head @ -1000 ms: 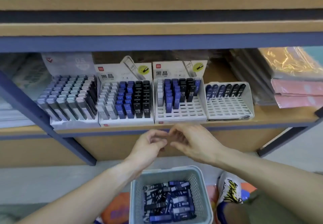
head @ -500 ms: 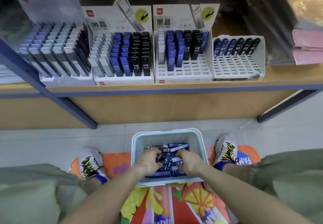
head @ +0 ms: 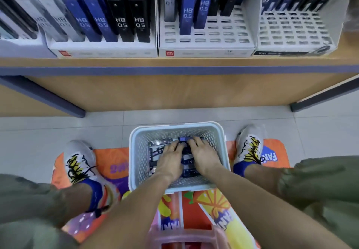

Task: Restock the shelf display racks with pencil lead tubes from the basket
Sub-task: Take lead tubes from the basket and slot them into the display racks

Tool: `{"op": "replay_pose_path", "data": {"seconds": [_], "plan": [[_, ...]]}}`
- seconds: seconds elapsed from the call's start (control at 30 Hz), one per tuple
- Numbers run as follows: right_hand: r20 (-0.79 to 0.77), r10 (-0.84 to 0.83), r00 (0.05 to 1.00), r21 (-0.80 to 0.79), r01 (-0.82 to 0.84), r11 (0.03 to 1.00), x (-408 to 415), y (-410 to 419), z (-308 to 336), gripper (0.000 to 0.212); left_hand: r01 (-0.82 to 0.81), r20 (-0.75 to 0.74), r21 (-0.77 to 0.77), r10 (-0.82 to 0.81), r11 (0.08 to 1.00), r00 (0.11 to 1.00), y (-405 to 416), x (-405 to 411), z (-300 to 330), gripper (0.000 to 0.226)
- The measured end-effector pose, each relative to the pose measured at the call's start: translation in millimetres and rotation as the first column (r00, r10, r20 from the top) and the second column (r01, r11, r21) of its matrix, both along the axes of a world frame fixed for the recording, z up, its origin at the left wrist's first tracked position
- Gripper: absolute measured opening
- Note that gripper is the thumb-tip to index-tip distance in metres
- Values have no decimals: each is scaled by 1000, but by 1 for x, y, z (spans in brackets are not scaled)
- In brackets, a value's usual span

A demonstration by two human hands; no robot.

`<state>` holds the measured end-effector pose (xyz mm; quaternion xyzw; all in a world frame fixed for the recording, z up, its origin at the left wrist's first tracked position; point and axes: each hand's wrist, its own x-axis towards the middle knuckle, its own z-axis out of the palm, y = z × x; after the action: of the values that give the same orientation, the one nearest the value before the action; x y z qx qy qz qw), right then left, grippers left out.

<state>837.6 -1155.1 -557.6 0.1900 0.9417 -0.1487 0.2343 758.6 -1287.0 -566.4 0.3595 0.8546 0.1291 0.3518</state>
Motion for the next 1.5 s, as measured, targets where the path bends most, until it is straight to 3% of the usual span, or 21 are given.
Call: {"op": "replay_pose_path", "data": {"seconds": [0.17,0.33,0.53,0.67,0.77,0.9,1.07,1.23,1.37,1.5], "plan": [[110,10,994,26,-13,1000,1,5,-12,86,40,-8,-67,-40,997,999,9,-8,-8,88],[185,20,982,6,-21,1000,4,0,-14,49,91,-23,-127,-95,988,995,9,-6,-14,80],[104,-1,995,-63,8,998,7,-1,-21,61,69,-24,-97,-71,993,997,5,-3,-19,72],[92,-32,995,-102,41,994,7,-1,-27,65,-7,17,-49,8,999,1000,9,-4,-18,55],[109,-19,994,-135,33,990,7,0,-30,61,-40,103,-41,44,998,994,12,-2,-20,43],[111,61,992,-90,-51,995,7,0,-32,41,-104,168,-16,105,994,980,11,3,-24,29],[133,138,981,-69,-130,989,7,0,-30,33,-435,369,19,398,900,840,4,8,-29,34],[178,153,972,-78,-141,987,5,0,-24,25,-482,457,38,414,875,787,-3,7,-24,35],[124,145,982,-71,-137,988,2,2,-20,22,-502,458,47,428,864,779,-8,6,-21,25],[11,-29,1000,-134,31,991,-1,7,-9,18,-640,496,49,537,767,682,-6,1,-9,19]]}}
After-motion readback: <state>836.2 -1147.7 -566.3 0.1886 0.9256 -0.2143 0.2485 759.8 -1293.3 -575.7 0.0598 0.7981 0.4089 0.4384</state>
